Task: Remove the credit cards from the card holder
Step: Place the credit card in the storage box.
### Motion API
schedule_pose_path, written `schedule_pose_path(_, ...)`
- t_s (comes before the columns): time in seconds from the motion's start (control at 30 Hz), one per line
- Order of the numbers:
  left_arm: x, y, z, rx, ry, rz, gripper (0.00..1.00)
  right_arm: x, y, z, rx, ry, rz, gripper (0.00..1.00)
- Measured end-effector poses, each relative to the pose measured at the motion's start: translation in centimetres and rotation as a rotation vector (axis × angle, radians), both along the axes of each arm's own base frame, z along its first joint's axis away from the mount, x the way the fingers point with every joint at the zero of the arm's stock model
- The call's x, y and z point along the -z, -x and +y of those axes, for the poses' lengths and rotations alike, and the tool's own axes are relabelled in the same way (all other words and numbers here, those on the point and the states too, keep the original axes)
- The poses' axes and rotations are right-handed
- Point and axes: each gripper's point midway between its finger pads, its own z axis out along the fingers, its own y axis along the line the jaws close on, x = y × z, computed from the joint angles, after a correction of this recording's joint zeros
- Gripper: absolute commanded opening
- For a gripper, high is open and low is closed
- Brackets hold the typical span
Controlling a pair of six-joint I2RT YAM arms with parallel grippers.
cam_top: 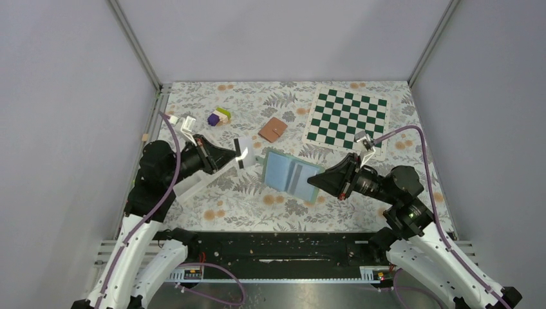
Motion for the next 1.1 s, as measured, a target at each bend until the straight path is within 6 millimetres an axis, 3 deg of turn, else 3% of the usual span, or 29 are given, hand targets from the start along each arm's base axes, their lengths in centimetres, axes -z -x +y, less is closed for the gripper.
schedule_pose_path(0.13, 0.4, -2.4, 2.2, -0.160, 0.021, 0.039, 0.00, -0.1, 0.1, -0.1, 0.004, -0.003, -0.010, 0.00)
schedule_pose_path(0.23, 2.3, -4.5, 5.1, -0.346, 0.050, 0.114, 0.00, 0.1, 0.0, -0.1, 0.007, -0.001, -0.010, 0.00)
schedule_pose_path(0.37, 7.1, -6.6, 11.1, -0.724, 0.103, 0.305, 0.00, 0.5, 0.1, -0.2, 0.006, 0.007, -0.010, 0.00)
schedule_pose_path(0.53, 12.9, -5.8, 17.3, -1.150, 0.170, 0.535, 0.00, 1.0, 0.2, -0.3, 0.004, 0.029, -0.016, 0.00)
schedule_pose_path(0.87, 18.5, -3.0, 23.8, -1.645, 0.454, 0.544, 0.00, 2.1, 0.7, -0.5, -0.010, 0.076, -0.028, 0.00)
schedule_pose_path(1.1, 19.4, -4.5, 25.1, -1.758, 0.569, 0.552, 0.00, 2.2, 1.0, -0.7, -0.015, 0.087, -0.045, 0.00)
